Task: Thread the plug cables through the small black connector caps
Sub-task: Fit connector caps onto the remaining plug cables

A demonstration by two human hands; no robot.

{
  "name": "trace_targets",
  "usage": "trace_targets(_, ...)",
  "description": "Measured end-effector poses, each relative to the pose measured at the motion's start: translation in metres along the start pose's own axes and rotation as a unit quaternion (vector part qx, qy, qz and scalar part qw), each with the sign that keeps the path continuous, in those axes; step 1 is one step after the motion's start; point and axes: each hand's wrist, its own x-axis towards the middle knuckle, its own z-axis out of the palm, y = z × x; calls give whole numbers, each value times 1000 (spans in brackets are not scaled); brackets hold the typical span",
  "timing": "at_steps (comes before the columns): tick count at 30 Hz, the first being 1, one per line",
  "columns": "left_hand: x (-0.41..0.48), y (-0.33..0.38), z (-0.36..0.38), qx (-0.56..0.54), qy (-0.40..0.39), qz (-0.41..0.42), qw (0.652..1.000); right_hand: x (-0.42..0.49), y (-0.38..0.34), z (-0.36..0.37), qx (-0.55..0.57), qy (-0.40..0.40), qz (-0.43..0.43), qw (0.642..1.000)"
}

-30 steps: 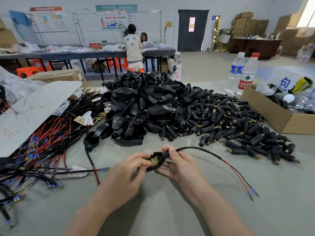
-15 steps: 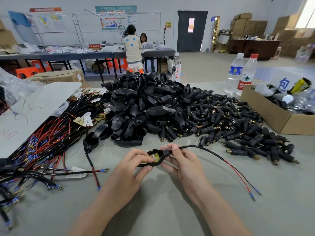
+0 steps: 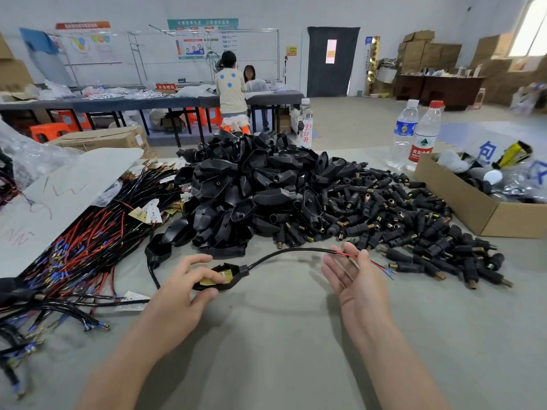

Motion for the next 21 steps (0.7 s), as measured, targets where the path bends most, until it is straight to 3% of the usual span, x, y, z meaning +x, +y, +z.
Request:
trace_targets(11, 2, -15, -5, -11, -25, -29, 999, 5, 0, -1, -102, 43, -143, 983)
trace_targets(21, 3, -17, -5, -12, -30, -42, 999, 6, 2, -2, -98, 53, -144, 983)
